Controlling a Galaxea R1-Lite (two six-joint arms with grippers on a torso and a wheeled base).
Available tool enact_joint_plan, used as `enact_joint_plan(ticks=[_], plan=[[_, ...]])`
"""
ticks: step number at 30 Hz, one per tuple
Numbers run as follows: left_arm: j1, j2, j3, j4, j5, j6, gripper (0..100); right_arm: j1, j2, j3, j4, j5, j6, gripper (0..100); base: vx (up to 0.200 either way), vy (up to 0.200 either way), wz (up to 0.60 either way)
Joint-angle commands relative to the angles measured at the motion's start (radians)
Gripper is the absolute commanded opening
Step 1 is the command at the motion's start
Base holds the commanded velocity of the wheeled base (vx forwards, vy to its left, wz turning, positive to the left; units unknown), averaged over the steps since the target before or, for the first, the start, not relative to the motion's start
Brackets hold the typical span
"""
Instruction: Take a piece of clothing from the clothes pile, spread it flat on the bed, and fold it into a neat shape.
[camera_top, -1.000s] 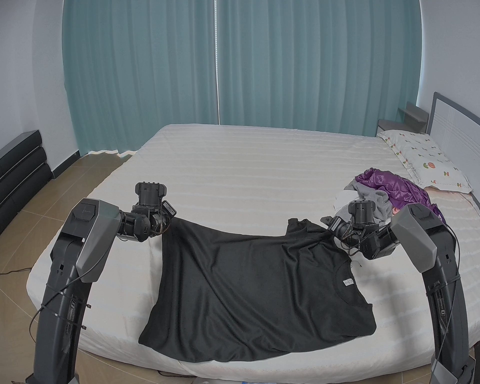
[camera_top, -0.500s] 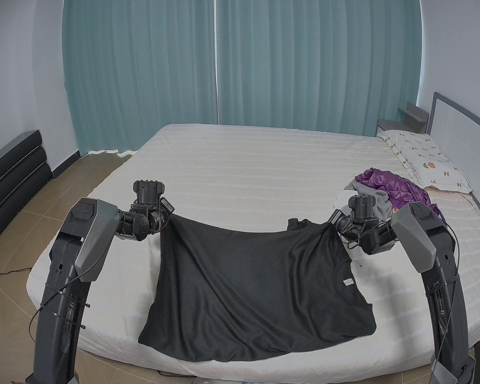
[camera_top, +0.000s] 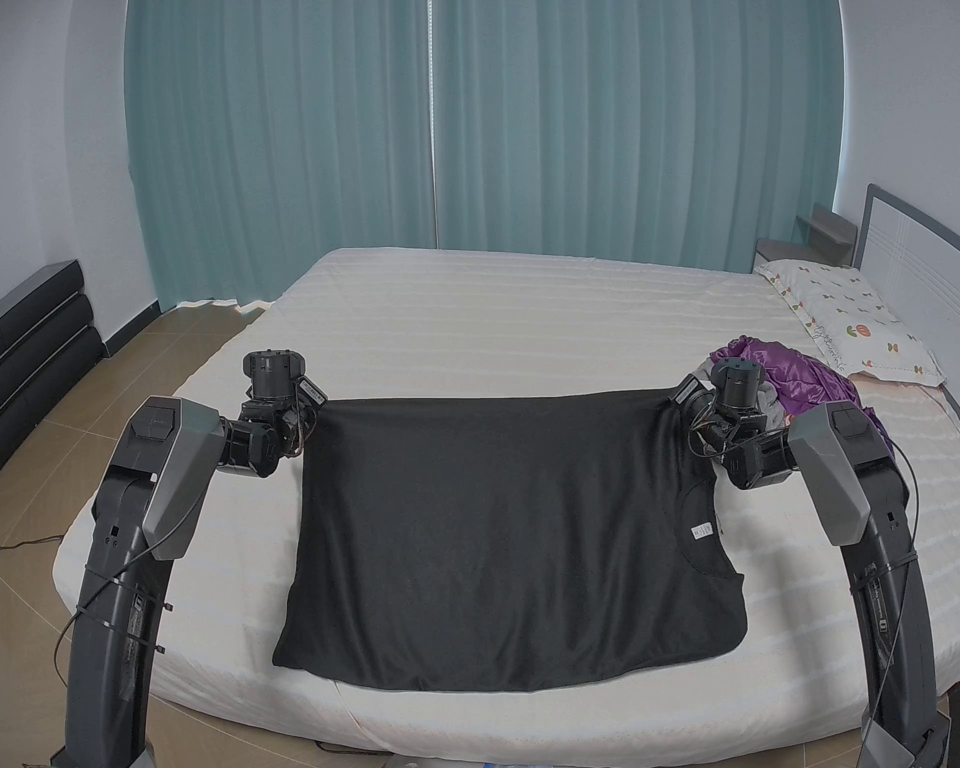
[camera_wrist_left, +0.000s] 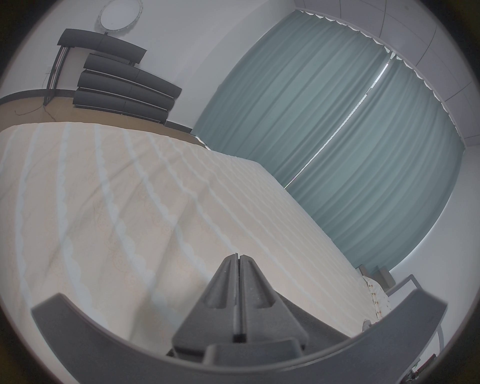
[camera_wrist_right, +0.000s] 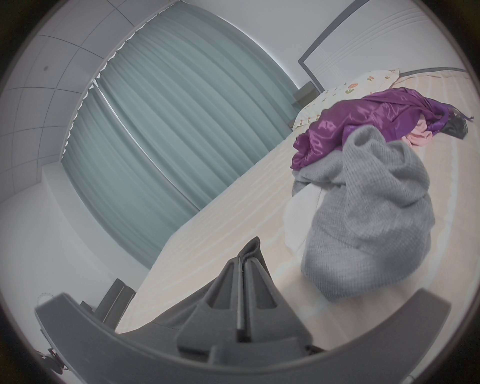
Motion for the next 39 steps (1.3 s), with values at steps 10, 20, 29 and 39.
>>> enact_joint_plan(ticks=[10,20,29,39], plan=[[-0.018,0.057,-0.004,0.007,-0.004,0.037,0,0.01,0.059,0.065,0.004,-0.001,-0.005,0,0.0,0.0,0.0],[-0.015,0.043,0.041,0.015,0.001,0.042,100,0.009,-0.071,0.252,-0.01,0.014,0.019,100,0.0,0.0,0.0],[-0.001,-0.35,0.584,-0.012,-0.116,0.031,100,-0.014,-0.376,0.737,-0.153,0.108,0.049,100,0.0,0.0,0.0],[-0.039,-0.7,1.248,-0.241,-0.222,0.028,100,0.033,-0.602,1.424,-0.551,0.18,0.033,100,0.0,0.0,0.0]])
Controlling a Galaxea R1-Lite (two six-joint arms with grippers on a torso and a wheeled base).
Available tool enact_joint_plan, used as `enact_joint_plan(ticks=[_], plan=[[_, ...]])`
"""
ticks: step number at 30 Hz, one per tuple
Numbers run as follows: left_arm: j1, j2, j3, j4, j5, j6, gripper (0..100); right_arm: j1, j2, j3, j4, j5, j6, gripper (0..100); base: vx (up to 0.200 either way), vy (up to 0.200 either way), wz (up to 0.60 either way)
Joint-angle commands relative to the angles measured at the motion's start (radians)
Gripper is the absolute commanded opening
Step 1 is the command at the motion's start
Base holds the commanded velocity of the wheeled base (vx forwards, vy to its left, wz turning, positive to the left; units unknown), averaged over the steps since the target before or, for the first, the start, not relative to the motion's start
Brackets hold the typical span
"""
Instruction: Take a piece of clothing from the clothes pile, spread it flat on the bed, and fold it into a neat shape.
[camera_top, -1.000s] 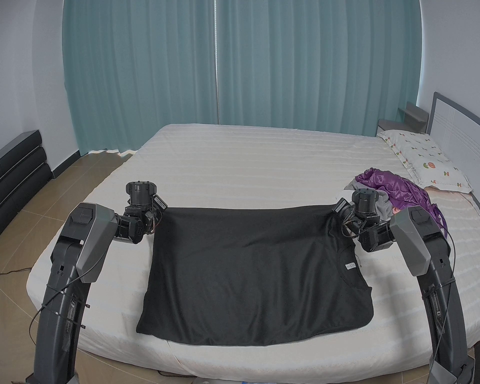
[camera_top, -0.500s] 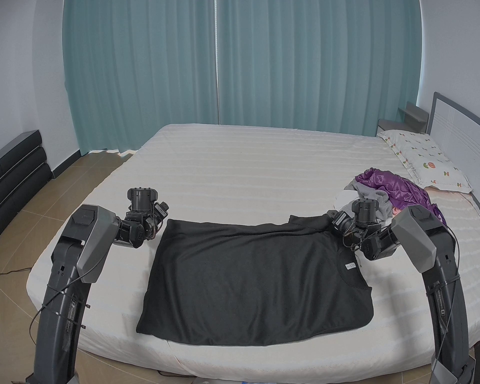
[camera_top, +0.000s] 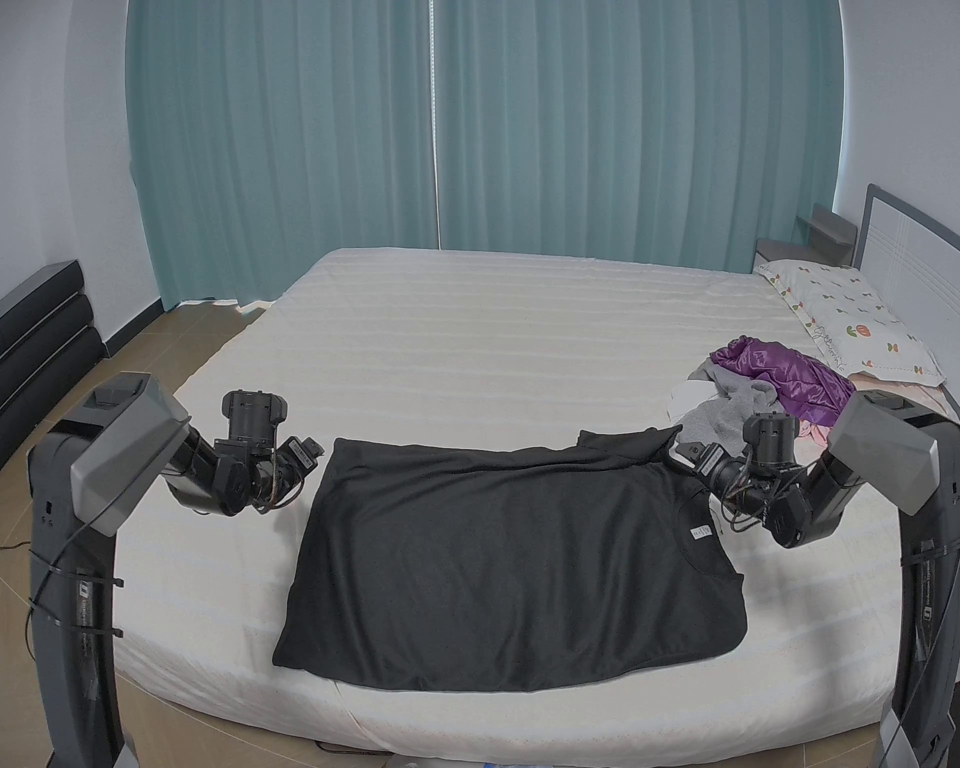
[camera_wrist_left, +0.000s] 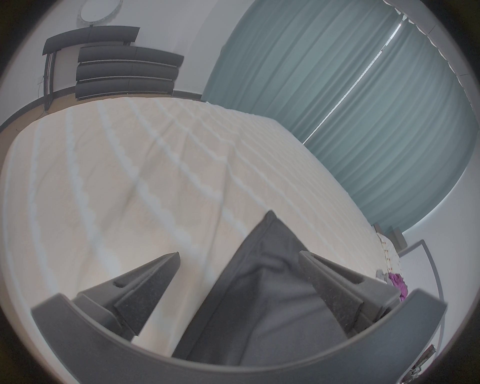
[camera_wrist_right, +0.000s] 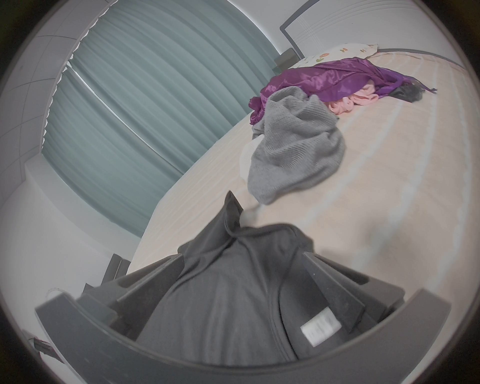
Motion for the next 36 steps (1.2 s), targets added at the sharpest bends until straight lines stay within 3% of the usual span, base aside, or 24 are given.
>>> enact_joint_plan(ticks=[1,8,12,15,20,28,36], plan=[[-0.038,-0.445,0.668,-0.21,-0.102,-0.009,100,0.036,-0.313,0.678,-0.352,0.081,-0.002,100,0.0,0.0,0.0],[-0.124,-0.526,0.974,-0.42,-0.1,-0.04,100,0.03,-0.316,0.921,-0.514,0.118,0.01,100,0.0,0.0,0.0],[-0.156,-0.516,1.059,-0.495,-0.1,-0.104,100,0.032,-0.309,1.008,-0.614,0.176,0.047,100,0.0,0.0,0.0],[-0.153,-0.493,1.076,-0.524,-0.128,-0.163,100,0.036,-0.3,1.04,-0.646,0.218,0.075,100,0.0,0.0,0.0],[-0.132,-0.462,1.117,-0.56,-0.198,-0.192,100,0.038,-0.285,1.051,-0.648,0.227,0.078,100,0.0,0.0,0.0],[-0.132,-0.422,1.131,-0.587,-0.208,-0.192,100,0.044,-0.262,1.053,-0.649,0.225,0.078,100,0.0,0.0,0.0],[-0.133,-0.419,1.138,-0.596,-0.208,-0.193,100,0.051,-0.237,1.056,-0.654,0.225,0.075,100,-0.2,0.0,0.0]])
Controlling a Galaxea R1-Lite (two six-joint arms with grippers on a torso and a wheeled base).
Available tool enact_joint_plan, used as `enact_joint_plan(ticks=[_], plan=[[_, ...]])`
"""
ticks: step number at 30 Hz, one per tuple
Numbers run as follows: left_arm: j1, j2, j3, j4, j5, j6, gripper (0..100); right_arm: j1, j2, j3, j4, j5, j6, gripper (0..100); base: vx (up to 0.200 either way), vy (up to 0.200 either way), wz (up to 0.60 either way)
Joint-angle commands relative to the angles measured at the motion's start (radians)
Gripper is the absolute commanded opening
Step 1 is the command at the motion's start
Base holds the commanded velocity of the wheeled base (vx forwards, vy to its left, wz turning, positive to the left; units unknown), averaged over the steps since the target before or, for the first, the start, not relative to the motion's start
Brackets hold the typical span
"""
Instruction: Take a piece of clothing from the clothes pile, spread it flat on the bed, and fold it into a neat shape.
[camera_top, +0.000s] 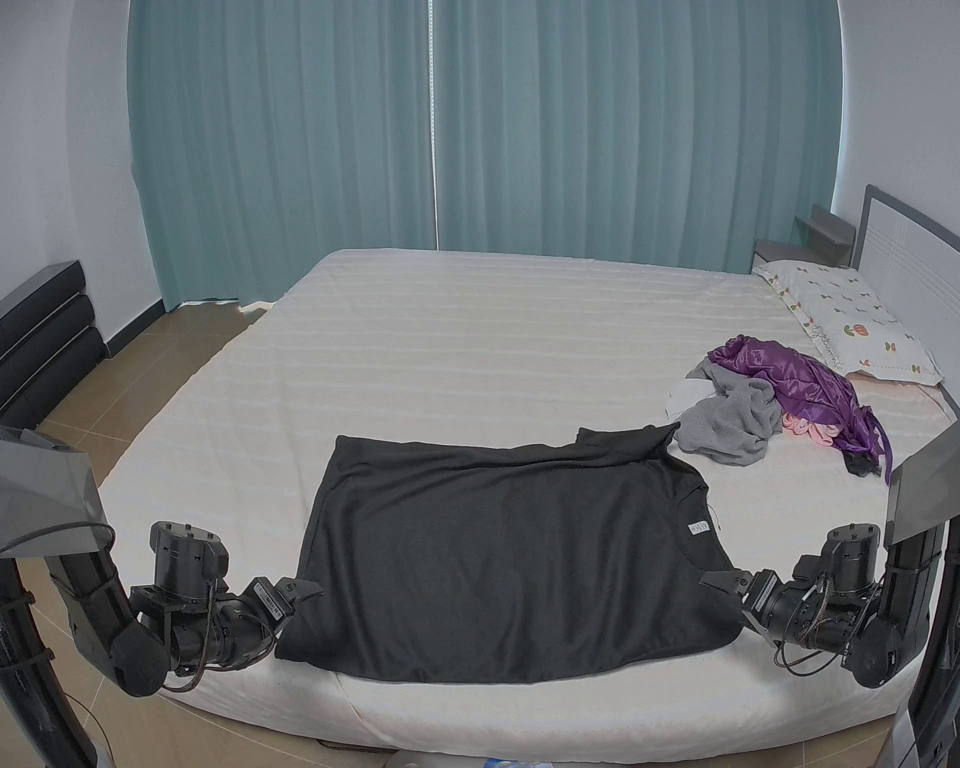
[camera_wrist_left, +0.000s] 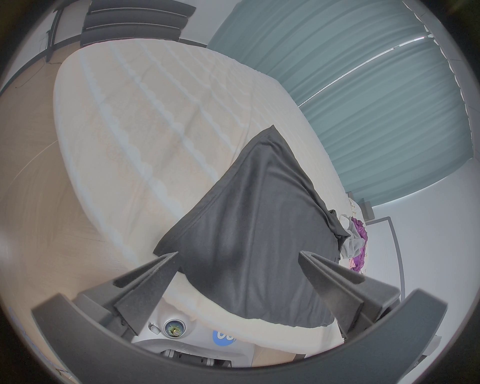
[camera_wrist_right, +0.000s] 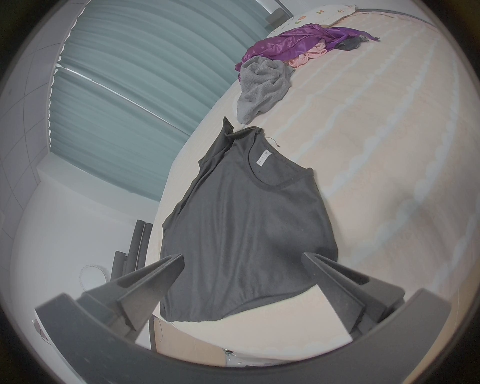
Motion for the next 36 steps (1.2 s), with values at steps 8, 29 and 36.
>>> enact_joint_plan(ticks=[8,29,36], plan=[[-0.004,0.003,0.001,0.0,0.002,-0.005,100,0.005,0.019,0.0,0.0,0.0,-0.001,100,-0.025,0.0,0.0],[-0.011,0.013,0.002,-0.011,0.034,-0.03,100,0.024,0.028,0.009,-0.022,0.0,0.001,100,0.0,-0.114,0.0],[0.005,0.121,0.012,-0.103,0.112,-0.011,100,0.024,0.028,0.009,-0.022,0.002,0.002,100,0.0,0.0,0.0]])
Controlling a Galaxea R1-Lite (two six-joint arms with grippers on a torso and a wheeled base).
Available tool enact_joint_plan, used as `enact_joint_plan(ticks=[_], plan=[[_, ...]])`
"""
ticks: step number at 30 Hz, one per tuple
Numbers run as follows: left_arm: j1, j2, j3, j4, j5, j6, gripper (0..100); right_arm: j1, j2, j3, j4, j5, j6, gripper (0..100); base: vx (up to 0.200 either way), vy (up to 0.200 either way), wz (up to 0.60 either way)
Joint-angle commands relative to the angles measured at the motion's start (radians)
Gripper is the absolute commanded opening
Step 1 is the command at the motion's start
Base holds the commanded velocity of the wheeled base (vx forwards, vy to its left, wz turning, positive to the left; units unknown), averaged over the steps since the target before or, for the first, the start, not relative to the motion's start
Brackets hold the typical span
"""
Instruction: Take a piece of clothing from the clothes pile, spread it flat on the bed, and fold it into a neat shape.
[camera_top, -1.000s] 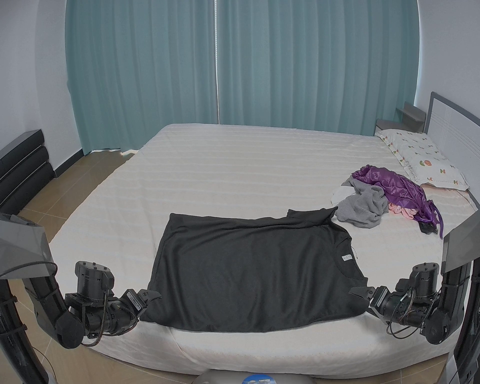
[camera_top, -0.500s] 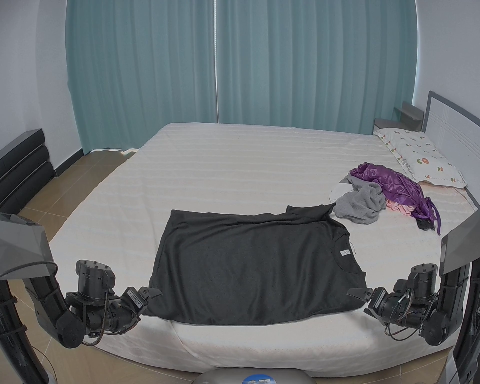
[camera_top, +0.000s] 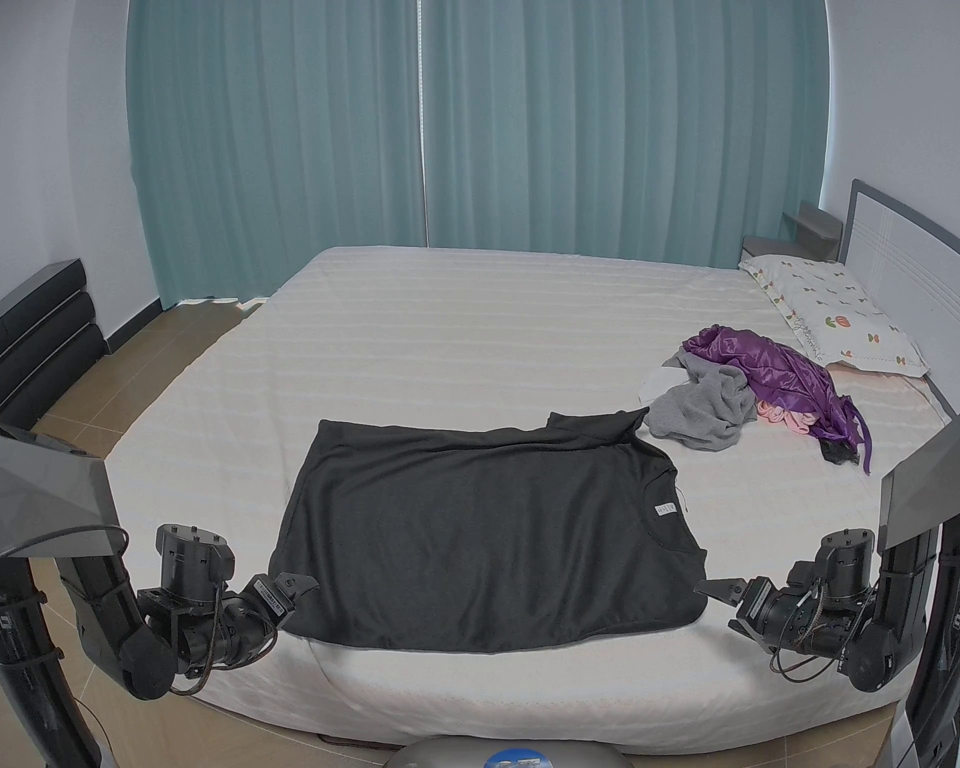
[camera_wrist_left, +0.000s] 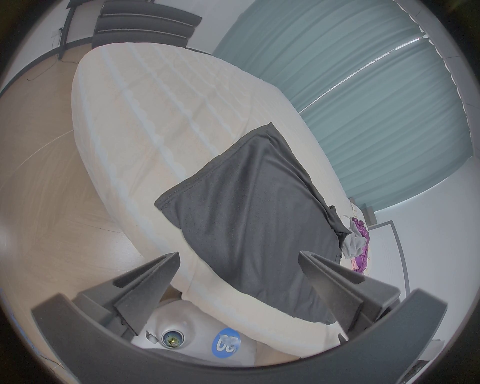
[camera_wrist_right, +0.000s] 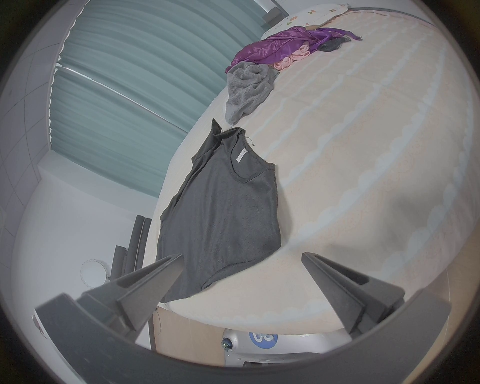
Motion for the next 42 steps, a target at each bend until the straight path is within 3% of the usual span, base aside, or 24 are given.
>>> enact_joint_plan(ticks=[1,7,18,23,24,36,42], plan=[[0.01,0.098,0.013,-0.052,0.037,0.03,100,0.001,0.007,0.0,-0.009,0.001,0.0,100,0.0,0.0,0.0],[0.016,0.16,0.047,-0.124,0.102,0.082,100,-0.001,0.013,0.0,-0.009,-0.001,0.0,100,0.0,0.0,0.0],[0.071,0.229,0.03,-0.139,0.119,0.131,100,-0.002,0.021,-0.003,-0.01,0.001,0.001,100,0.0,0.0,0.0],[0.092,0.258,0.025,-0.21,0.119,0.147,100,-0.001,0.021,-0.003,-0.01,0.001,0.001,100,0.0,0.0,0.0],[0.094,0.269,0.024,-0.223,0.119,0.162,0,-0.001,0.021,-0.004,-0.01,0.001,0.001,100,0.0,0.0,0.0],[0.1,0.287,0.051,-0.256,0.165,0.197,0,-0.004,0.021,-0.006,-0.01,-0.002,-0.002,100,0.0,0.0,0.0],[0.105,0.261,0.087,-0.26,0.208,0.268,0,-0.004,0.022,-0.008,-0.01,-0.004,-0.003,100,0.0,0.0,0.0]])
